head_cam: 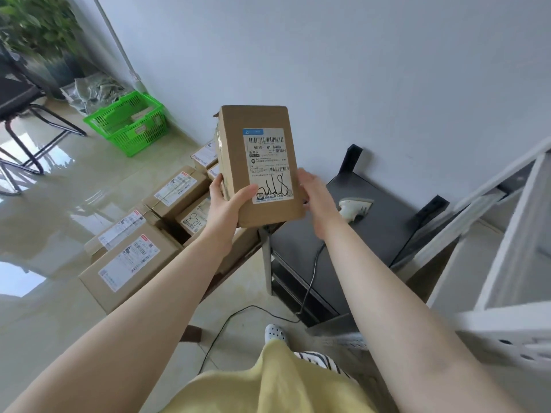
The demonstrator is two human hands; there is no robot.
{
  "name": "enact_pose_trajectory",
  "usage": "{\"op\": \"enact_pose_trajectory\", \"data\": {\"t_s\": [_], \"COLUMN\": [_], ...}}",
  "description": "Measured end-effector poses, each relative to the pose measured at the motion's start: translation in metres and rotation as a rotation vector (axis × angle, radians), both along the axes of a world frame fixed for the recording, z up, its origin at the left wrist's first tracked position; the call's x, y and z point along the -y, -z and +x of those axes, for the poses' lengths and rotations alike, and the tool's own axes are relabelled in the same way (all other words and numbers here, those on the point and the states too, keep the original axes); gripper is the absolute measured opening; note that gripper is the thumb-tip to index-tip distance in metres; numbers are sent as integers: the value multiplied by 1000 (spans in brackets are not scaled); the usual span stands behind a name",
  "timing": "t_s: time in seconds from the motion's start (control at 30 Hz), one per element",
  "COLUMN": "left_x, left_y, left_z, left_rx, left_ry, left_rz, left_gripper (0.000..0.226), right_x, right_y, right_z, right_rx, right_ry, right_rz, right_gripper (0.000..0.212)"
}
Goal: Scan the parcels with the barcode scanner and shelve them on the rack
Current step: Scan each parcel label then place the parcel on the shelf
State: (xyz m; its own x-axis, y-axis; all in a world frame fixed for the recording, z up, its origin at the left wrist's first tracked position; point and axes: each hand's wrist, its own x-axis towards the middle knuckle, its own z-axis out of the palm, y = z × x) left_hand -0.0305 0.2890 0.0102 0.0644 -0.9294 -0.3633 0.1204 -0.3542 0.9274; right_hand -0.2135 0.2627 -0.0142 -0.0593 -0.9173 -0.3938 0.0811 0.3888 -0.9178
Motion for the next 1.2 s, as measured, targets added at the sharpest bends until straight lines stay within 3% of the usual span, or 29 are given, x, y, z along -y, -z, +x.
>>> {"op": "enact_pose_trajectory", "data": {"t_s": [0.13,0.27,0.53,0.7,0.83,1.2], "left_x": [-44,-117,-262,-310,-341,-404], "left_y": [-6,9,39,42,47,36], "left_z": [19,47,72,62,50,-85], "left_rx": [-42,-102,-154,-123,-76,-64], "left_ry": [120,185,247,362,480,773], "left_rz": [-25,29,117,156,199,262], "left_gripper": [113,109,108,109,113,129], "right_x": [-56,-135,-292,-360,-401,-506], "right_y": [-6,-6,14,16,14,13], "right_z": [8,27,54,41,22,-117], "right_rx": [133,120,32,38,0,-5], "right_ry": [-209,-293,-234,-136,-120,33], "right_rz": [9,51,193,215,224,265], "right_gripper": [81,74,91,92,106,123]}}
